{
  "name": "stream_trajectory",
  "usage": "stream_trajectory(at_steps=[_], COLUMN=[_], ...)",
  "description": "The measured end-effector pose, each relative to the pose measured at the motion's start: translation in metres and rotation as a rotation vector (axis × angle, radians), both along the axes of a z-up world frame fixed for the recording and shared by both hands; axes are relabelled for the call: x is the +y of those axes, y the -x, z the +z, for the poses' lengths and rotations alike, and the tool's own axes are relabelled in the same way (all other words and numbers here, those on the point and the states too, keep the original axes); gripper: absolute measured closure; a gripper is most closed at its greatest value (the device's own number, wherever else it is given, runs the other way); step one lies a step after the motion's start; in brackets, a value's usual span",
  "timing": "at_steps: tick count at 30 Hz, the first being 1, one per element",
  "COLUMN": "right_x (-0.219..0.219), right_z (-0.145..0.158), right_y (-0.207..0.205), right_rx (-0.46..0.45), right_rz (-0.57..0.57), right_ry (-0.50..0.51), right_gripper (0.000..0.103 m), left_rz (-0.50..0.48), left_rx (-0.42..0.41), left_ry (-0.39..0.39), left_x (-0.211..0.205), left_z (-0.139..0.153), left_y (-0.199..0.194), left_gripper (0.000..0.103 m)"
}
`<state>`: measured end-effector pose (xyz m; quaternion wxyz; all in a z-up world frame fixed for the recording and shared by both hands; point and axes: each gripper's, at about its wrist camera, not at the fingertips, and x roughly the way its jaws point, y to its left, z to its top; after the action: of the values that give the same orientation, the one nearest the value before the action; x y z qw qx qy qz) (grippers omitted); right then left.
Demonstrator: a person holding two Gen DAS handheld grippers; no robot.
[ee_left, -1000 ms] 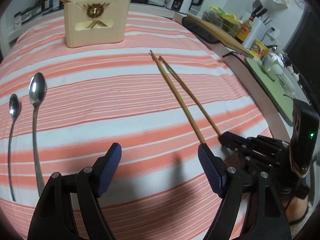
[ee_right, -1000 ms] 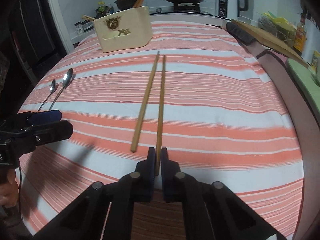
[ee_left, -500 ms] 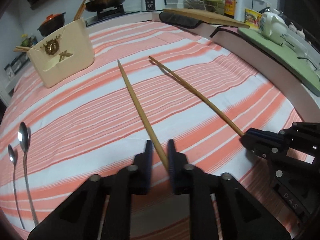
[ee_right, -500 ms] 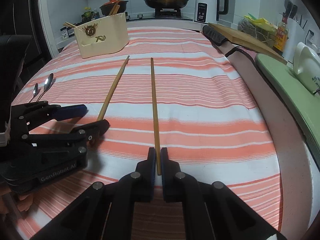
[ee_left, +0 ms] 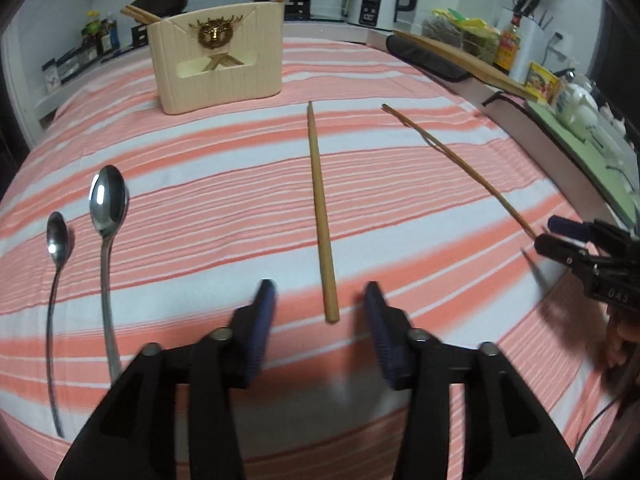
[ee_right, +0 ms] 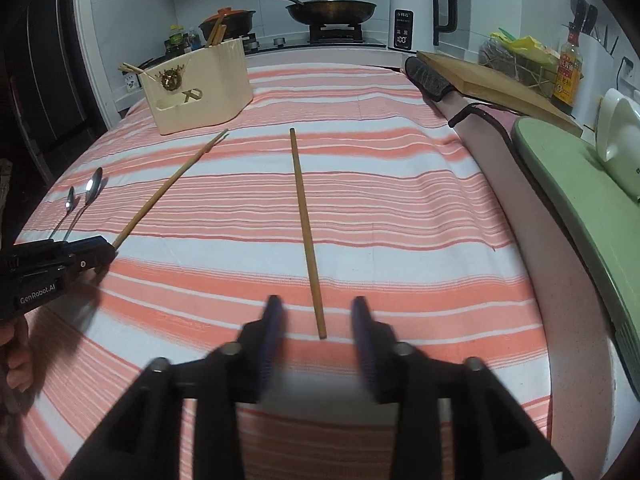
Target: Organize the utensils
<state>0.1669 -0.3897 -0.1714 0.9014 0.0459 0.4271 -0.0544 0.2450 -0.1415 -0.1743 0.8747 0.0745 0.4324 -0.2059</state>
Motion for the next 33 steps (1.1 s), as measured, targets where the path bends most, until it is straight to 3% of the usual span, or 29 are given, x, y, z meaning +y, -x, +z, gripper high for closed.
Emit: stream_trajectory(at_steps=[1,3,6,8,10,14,33], right_x=[0.000,0.000,0.005,0.009,0.009,0.005,0.002], right_z=[0.000,-0.003,-0.010,-0.011,-0.012,-0.013,-0.012], right_y=[0.005,0.012,0.018,0.016,0.013,0.010,0.015], right_rx=[0.010,0.030,0.039,0.050,0.052,0.052,0.057], right_rz=[0.013,0.047,0.068,0.072,0.071,0.064,0.071], right_ry=[0.008,0.004,0.034,0.065,0.079,0.061,0.064], right_gripper=[0.044,0.044,0.044,0.043,0.040,0.037,0.037], left_rz=[0.000,-0.003,0.042,0.073,0.085,0.084,0.047], left_rx=[-0.021,-0.033,-0.009,0.012,0.022,0.023,0.046], left_ry=[-0.037,-0.088,-0.066,-0.068,-0.076,-0.076,-0.063], left_x=[0.002,0.006,0.016,0.020,0.021,0.022,0.011], left_z=[-0.001,-0.008,-0.011,-0.013,-0.014,-0.014,-0.013], left_y=[0.006,0.012,0.008,0.003,0.000,0.000,0.001], left_gripper=[0.021,0.020,0.015,0.005,0.001,0.001,0.001])
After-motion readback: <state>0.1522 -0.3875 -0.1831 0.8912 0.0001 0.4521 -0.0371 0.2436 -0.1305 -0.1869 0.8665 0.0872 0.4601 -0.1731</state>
